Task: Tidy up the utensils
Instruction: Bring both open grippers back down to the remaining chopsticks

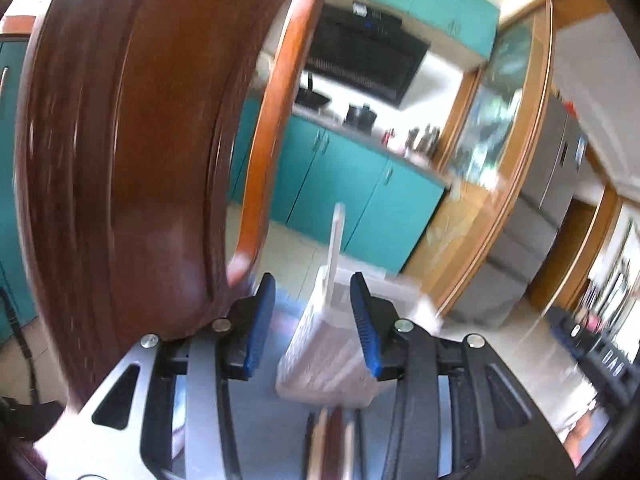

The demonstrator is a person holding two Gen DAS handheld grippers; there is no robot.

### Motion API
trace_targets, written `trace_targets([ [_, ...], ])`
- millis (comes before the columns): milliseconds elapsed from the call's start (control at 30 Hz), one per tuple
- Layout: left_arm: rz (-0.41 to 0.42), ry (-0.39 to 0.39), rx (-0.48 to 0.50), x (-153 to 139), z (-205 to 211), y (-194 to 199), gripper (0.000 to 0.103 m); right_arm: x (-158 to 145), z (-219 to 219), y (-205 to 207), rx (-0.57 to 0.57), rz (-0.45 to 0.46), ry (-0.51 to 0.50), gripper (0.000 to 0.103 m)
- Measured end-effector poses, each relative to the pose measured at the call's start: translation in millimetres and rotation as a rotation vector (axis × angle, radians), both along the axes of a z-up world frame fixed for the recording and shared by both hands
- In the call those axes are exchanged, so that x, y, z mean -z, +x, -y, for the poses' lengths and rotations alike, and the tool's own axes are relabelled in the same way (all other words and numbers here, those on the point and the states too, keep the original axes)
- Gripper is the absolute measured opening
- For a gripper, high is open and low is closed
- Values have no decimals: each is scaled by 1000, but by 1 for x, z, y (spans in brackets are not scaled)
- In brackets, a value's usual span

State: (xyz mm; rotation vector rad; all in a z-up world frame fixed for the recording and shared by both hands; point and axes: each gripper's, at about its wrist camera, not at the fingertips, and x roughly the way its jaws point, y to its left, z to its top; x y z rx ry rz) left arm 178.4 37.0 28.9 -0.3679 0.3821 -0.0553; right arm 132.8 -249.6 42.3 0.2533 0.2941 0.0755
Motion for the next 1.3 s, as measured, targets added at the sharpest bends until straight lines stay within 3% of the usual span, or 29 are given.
trace_targets([
  [100,-171,64,51,32,14,8,39,28,-3,6,-22,-123,-21,38],
  [233,-317,-10,130,62,20,18,39,100,-28,58,-118,-530,-146,38],
  [333,-354,-42,132,70,15,17,39,138,-33,80,-159,-677,-88,38],
  [400,-364,-40,126,74,13,18,39,151,-39,89,-179,-724,-82,38],
  [633,-426,-30,98,93,3,19,39,172,-65,97,-179,-744,-219,37],
  [700,-443,-34,101,97,2,19,39,174,-68,98,-163,-750,-263,32],
  [767,-460,-24,102,100,4,19,39,175,-66,96,-149,-764,-271,20],
  [833,-478,-13,111,105,7,19,39,174,-57,95,-133,-796,-246,12],
  [967,-504,-11,129,112,15,21,39,174,-36,94,-134,-847,-162,8],
  [1133,-557,-33,150,129,25,21,39,171,-15,103,-135,-860,-75,8],
  [1300,-594,-17,191,141,43,16,42,170,-19,104,-144,-850,-100,11],
])
